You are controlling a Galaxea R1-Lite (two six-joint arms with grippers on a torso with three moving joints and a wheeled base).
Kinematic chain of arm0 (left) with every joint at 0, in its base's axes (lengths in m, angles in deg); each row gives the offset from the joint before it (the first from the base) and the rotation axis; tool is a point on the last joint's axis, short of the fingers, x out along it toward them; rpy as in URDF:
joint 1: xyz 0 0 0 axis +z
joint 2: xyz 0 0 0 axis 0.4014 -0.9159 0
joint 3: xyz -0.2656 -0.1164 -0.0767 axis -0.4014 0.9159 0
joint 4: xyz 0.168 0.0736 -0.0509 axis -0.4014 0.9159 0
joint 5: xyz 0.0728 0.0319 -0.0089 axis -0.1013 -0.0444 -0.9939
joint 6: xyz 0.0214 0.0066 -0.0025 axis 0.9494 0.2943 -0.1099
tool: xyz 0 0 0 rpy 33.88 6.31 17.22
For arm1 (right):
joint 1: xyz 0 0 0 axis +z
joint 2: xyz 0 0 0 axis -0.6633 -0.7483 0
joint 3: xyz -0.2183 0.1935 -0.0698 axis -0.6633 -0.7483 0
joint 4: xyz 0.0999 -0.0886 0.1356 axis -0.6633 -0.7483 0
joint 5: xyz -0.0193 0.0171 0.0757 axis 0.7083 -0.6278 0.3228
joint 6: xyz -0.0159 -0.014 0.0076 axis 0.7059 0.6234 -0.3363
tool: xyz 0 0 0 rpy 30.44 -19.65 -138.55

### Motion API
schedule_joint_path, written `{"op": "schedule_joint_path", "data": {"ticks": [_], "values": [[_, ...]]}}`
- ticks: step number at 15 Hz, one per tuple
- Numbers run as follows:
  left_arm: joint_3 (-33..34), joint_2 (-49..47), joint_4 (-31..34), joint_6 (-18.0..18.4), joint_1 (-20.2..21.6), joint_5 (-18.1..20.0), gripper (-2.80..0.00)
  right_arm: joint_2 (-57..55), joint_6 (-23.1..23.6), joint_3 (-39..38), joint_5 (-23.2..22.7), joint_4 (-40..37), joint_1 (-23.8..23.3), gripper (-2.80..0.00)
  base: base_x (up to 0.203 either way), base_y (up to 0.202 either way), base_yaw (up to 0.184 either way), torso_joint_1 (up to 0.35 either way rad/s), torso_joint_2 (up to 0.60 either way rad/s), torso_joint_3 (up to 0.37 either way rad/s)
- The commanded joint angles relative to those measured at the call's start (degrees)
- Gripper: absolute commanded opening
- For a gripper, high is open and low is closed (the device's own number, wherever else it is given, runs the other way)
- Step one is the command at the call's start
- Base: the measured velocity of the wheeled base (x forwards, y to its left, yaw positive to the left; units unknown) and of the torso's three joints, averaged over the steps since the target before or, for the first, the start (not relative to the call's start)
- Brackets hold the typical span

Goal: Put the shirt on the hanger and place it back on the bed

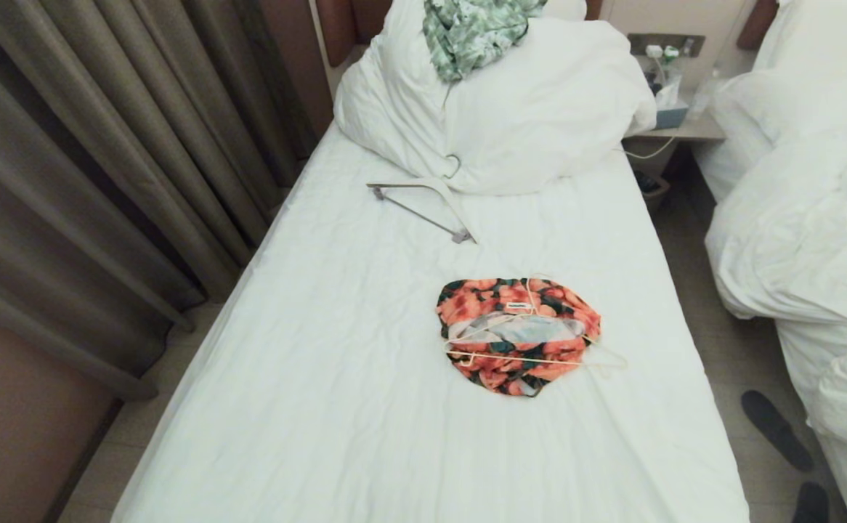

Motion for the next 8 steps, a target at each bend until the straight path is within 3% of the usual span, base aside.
{"op": "schedule_joint_path", "data": {"ticks": [1, 8], "values": [[0.0, -0.2, 0.0, 0.0, 0.0, 0.0, -2.8, -0.1, 0.0, 0.0, 0.0, 0.0, 0.0, -2.8, 0.0, 0.0, 0.0, 0.0, 0.0, 0.0], [0.0, -0.2, 0.0, 0.0, 0.0, 0.0, -2.8, -0.1, -0.1, 0.0, 0.0, 0.0, 0.0, -2.8, 0.0, 0.0, 0.0, 0.0, 0.0, 0.0]]}}
